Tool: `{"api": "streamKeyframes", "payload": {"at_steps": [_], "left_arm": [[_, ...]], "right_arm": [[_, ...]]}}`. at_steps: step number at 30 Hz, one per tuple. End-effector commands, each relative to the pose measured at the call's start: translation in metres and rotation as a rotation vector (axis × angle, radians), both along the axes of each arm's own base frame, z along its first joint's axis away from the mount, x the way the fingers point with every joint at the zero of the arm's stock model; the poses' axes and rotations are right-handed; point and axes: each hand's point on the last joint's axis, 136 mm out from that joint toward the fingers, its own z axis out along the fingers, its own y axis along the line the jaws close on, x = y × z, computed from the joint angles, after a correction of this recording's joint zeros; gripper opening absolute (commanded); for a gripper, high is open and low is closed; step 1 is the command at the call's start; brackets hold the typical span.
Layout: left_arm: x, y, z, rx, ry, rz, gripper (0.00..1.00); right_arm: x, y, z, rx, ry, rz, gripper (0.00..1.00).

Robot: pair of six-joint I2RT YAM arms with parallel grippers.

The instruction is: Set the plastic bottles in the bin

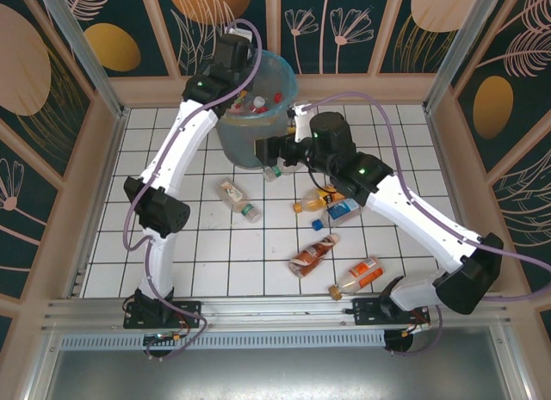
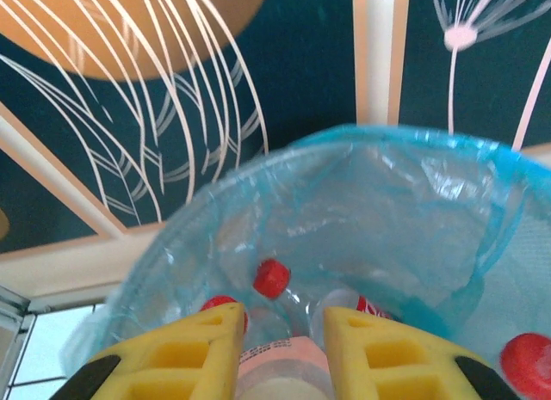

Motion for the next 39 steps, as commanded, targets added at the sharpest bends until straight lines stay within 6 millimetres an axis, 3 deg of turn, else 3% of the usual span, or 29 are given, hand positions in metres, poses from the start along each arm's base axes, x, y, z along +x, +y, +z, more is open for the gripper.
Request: {"api": "streamKeyframes", "payload": {"at_steps": [1, 6, 14, 19, 23, 26, 31, 35, 39], "left_arm": [[0.004, 0.009, -0.020, -0.017, 0.063, 0.022, 0.00], [0.018, 0.018, -0.065, -0.048, 0.166, 0.036, 0.00], [0.026, 0.012, -0.129, -0.022, 0.270, 0.020, 0.00], [0.032, 0.015, -0.153, -0.015, 0.308, 0.032, 0.00], [0.036, 0.018, -0.156, -0.035, 0.309, 0.035, 0.00], [0.038, 0.017, -0.140, -0.068, 0.281, 0.024, 0.09], [0.035, 0.011, -0.079, -0.141, 0.171, -0.014, 0.50], [0.024, 0.014, -0.022, -0.178, 0.060, -0.038, 0.64], [0.009, 0.021, 0.024, -0.200, -0.022, -0.047, 0.66]], "right_arm": [[0.002, -0.007, 0.001, 0.019, 0.005, -0.036, 0.99], [0.008, -0.004, -0.019, -0.009, 0.032, -0.027, 0.99], [0.011, 0.002, -0.038, -0.026, 0.078, -0.006, 0.99], [0.011, 0.000, -0.039, -0.025, 0.086, -0.014, 0.99], [0.011, -0.002, -0.038, -0.025, 0.088, -0.017, 0.99], [0.010, -0.002, -0.034, -0.020, 0.088, -0.017, 0.99], [0.009, -0.003, -0.020, 0.004, 0.071, -0.017, 0.99], [0.008, -0.003, -0.011, 0.025, 0.058, -0.014, 0.99], [0.006, -0.003, -0.006, 0.037, 0.058, -0.015, 0.99]]}}
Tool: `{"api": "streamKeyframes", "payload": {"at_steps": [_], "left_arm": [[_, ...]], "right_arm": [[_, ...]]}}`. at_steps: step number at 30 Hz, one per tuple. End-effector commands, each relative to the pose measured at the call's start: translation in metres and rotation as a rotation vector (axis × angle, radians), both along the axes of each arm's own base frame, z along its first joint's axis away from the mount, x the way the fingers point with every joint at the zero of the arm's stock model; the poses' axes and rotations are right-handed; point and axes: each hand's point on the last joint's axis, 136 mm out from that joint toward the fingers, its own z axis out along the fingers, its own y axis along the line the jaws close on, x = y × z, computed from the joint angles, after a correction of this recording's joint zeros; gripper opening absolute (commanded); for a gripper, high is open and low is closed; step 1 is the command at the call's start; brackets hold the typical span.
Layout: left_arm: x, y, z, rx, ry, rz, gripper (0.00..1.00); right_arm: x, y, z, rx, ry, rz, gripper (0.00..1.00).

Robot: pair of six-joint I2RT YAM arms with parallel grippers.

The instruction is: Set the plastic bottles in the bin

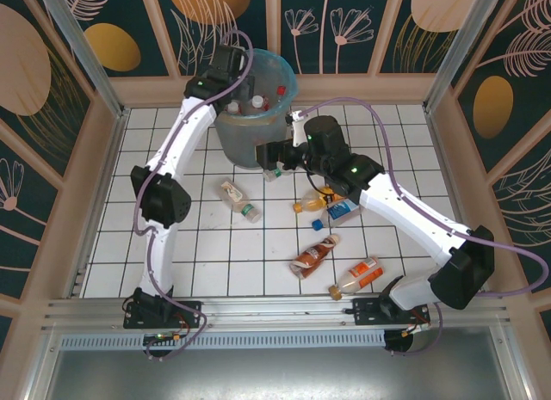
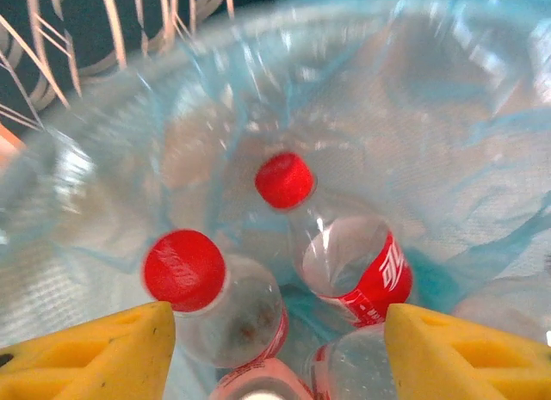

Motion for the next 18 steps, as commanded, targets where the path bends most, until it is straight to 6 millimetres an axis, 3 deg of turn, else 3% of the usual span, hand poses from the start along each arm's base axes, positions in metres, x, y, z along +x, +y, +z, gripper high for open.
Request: {"api": "streamKeyframes", "payload": {"at_steps": [1, 7, 11, 13, 18], "left_arm": [[-0.020, 0.010, 0.093, -0.072, -0.184, -0.007, 0.66], [-0.058, 0.019, 0.162, -0.148, -0.316, -0.031, 0.66], [-0.092, 0.018, 0.189, -0.200, -0.380, -0.086, 0.65], [-0.115, 0.010, 0.195, -0.209, -0.406, -0.137, 0.65], [-0.169, -0.031, 0.184, -0.183, -0.431, -0.288, 0.65]], "right_arm": [[-0.004, -0.004, 0.036, 0.076, -0.035, -0.004, 0.99], [-0.012, -0.009, 0.044, 0.078, -0.050, -0.016, 0.97], [-0.015, -0.027, 0.038, 0.038, -0.038, -0.082, 0.95], [-0.014, -0.044, 0.032, -0.005, -0.022, -0.148, 0.95], [-0.020, -0.081, 0.016, -0.057, 0.044, -0.232, 0.88]]}}
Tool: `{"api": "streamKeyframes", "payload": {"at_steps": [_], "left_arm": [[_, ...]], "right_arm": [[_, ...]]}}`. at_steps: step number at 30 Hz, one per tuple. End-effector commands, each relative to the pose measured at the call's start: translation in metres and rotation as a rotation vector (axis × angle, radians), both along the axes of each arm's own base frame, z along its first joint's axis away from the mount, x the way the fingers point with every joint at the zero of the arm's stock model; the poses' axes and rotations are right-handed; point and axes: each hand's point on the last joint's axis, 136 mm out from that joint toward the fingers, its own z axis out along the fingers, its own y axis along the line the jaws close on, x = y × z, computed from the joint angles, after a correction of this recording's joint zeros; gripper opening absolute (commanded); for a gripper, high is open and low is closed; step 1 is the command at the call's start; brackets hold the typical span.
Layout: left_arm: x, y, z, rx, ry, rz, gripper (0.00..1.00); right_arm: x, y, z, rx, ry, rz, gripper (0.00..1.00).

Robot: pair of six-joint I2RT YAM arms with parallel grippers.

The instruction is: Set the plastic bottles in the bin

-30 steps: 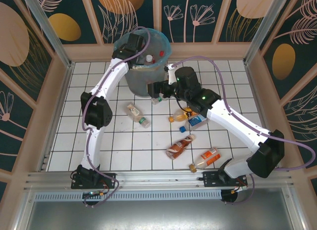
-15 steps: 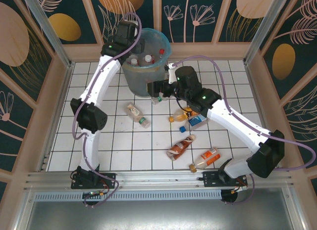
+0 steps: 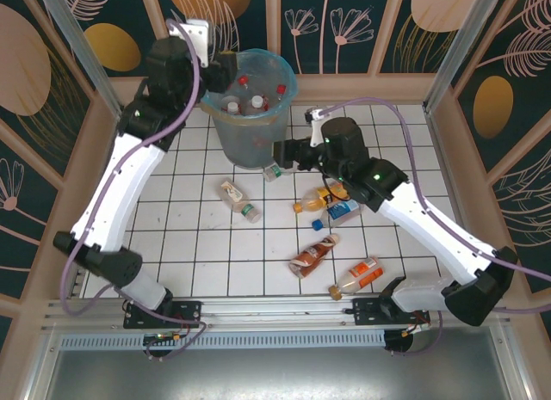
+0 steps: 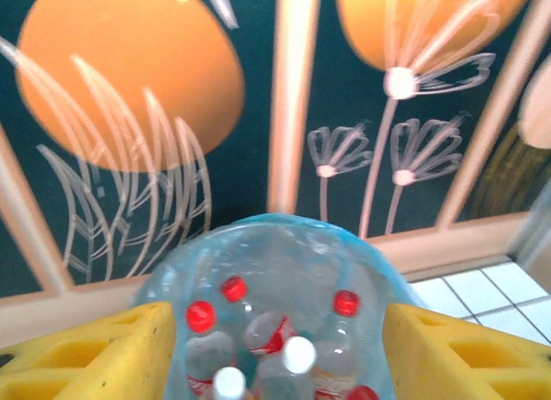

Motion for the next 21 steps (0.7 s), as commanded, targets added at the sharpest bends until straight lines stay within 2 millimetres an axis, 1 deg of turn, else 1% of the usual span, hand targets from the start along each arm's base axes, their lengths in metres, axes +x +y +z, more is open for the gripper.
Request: {"api": "streamKeyframes", "payload": {"at_steps": [1, 3, 5, 8, 11, 12, 13, 16, 18, 21], "left_arm": [[-0.025, -0.034, -0.003, 0.004, -0.050, -0.130, 0.65], [-0.039, -0.045, -0.016, -0.021, -0.028, -0.196, 0.64], [-0.054, -0.059, -0.032, -0.025, -0.017, -0.265, 0.64], [-0.083, -0.089, -0.068, -0.021, 0.022, -0.422, 0.64], [-0.106, -0.109, -0.106, -0.006, 0.087, -0.515, 0.63], [-0.112, -0.114, -0.115, 0.000, 0.101, -0.534, 0.63], [-0.117, -0.118, -0.126, 0.006, 0.118, -0.553, 0.63], [-0.124, -0.124, -0.158, 0.017, 0.183, -0.568, 0.63], [-0.122, -0.125, -0.178, 0.026, 0.228, -0.550, 0.63], [-0.121, -0.130, -0.206, 0.010, 0.299, -0.540, 0.61]], "right_arm": [[-0.006, -0.036, -0.017, -0.043, 0.074, -0.102, 0.86], [-0.010, -0.046, -0.031, -0.049, 0.124, -0.117, 0.83], [-0.017, -0.052, -0.049, -0.058, 0.185, -0.116, 0.80], [-0.029, -0.063, -0.080, -0.086, 0.281, -0.126, 0.78], [-0.038, -0.078, -0.111, -0.106, 0.366, -0.167, 0.73], [-0.039, -0.083, -0.119, -0.103, 0.384, -0.188, 0.72], [-0.044, -0.083, -0.128, -0.080, 0.419, -0.179, 0.70], [-0.052, -0.088, -0.157, -0.037, 0.498, -0.187, 0.67], [-0.059, -0.087, -0.175, -0.032, 0.545, -0.173, 0.64], [-0.061, -0.099, -0.197, -0.042, 0.605, -0.216, 0.63]]}}
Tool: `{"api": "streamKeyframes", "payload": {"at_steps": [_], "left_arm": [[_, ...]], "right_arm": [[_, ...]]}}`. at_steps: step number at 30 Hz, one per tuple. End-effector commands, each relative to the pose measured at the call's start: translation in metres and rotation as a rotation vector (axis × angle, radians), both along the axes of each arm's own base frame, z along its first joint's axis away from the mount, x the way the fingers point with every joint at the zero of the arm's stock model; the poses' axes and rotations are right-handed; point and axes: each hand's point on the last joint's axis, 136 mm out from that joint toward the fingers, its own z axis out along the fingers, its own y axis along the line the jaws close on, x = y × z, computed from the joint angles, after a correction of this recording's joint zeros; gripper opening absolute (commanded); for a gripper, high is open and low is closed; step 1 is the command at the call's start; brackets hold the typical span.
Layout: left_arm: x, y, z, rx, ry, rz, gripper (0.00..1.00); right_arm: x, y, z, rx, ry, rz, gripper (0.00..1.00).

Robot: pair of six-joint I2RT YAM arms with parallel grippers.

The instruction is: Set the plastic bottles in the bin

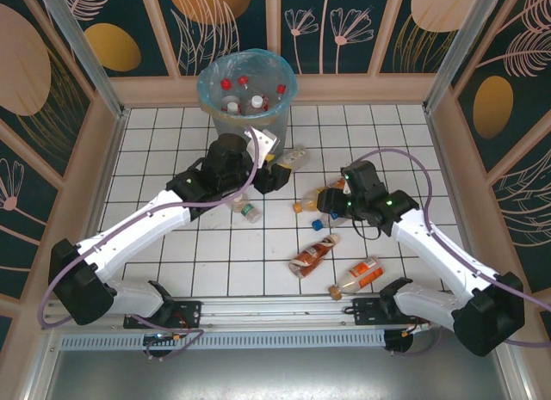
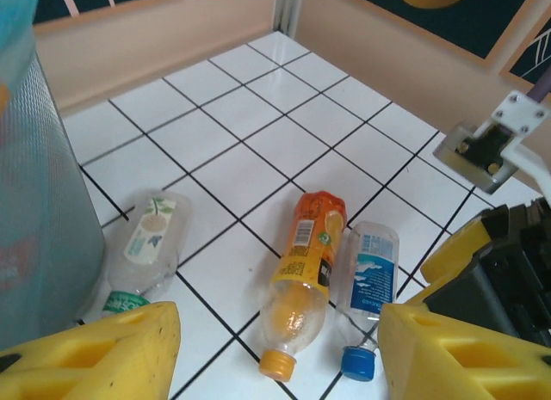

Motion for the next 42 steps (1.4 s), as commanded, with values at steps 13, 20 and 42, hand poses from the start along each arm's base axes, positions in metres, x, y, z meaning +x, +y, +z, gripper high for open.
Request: {"api": "streamKeyframes", "payload": {"at_steps": [13, 20, 42], "left_arm": [[-0.039, -0.035, -0.067, 0.028, 0.047, -0.131, 0.58], [-0.095, -0.055, -0.077, 0.085, -0.160, -0.325, 0.60], [-0.241, -0.109, -0.177, 0.174, -0.535, -0.863, 0.65]], "right_arm": [[-0.018, -0.027, -0.016, -0.045, 0.140, -0.128, 0.69], [-0.024, -0.039, 0.026, -0.161, 0.202, -0.112, 0.74], [0.012, -0.066, 0.040, -0.189, 0.114, -0.146, 0.73]]}}
